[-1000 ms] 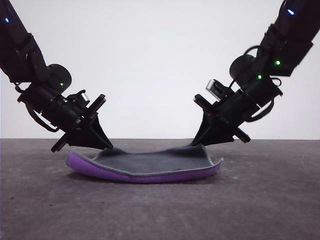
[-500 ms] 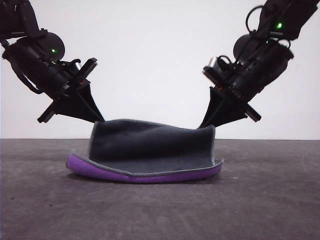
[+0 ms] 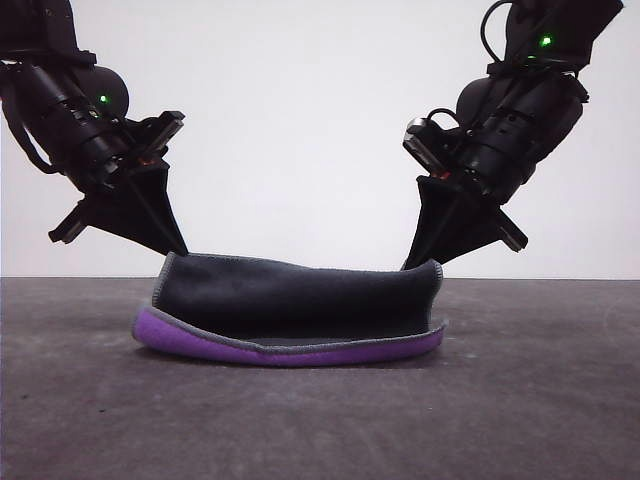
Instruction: Fold clothes
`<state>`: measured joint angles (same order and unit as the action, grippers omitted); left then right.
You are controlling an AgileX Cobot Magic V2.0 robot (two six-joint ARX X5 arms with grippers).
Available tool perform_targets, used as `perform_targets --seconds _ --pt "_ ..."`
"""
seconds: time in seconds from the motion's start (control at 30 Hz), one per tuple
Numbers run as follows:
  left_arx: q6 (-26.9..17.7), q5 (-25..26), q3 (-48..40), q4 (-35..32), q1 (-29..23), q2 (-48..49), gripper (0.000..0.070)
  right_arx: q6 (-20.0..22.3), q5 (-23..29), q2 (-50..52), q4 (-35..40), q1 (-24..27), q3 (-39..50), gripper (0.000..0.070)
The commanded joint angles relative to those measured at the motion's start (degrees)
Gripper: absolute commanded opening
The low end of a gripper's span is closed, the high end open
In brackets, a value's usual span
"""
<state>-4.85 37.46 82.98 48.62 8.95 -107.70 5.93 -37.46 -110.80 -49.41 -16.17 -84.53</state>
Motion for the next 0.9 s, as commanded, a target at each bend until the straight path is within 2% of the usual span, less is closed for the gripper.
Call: perform_targets --seconds 0.0,0.67,0.7,0.73,0.77,0.8,0.87 --pt "-1.1 -0.2 1.0 0.2 0.3 -0.5 0.0002 1.1 -0.1 -0.7 0.0 -0.7 -1.0 0.0005" --pt "-1.2 -0.6 1.0 2.4 0.4 -0.5 0.0008 1.7 -0.1 -0.7 -4.3 -0.8 -1.0 0.0014" --pt "-1.1 -0.6 1.0 2.4 0.4 -0.5 0.0043 1.7 -0.1 -0.7 -4.2 -0.8 -1.0 0.0039" --pt "-1.1 -0.6 1.0 2.5 0.4 -0.5 0.0113 1.7 -0.1 -0.7 -4.2 -0.8 -1.0 0.0106" --pt "-1.1 -0.6 1.0 2.5 0.4 -0.5 0.0200 1.7 -0.1 -0.7 -4.2 -0.8 -1.0 0.0198" --pt "-0.9 -0.6 1.0 2.5 0.4 -0.5 0.0309 1.6 -0.1 -0.7 -4.3 -0.8 -1.0 0.0331" --pt "-0.9 -0.6 1.0 2.5 0.4 -0.5 0.0455 1.6 -0.1 -0.7 -4.2 -0.8 -1.0 0.0543"
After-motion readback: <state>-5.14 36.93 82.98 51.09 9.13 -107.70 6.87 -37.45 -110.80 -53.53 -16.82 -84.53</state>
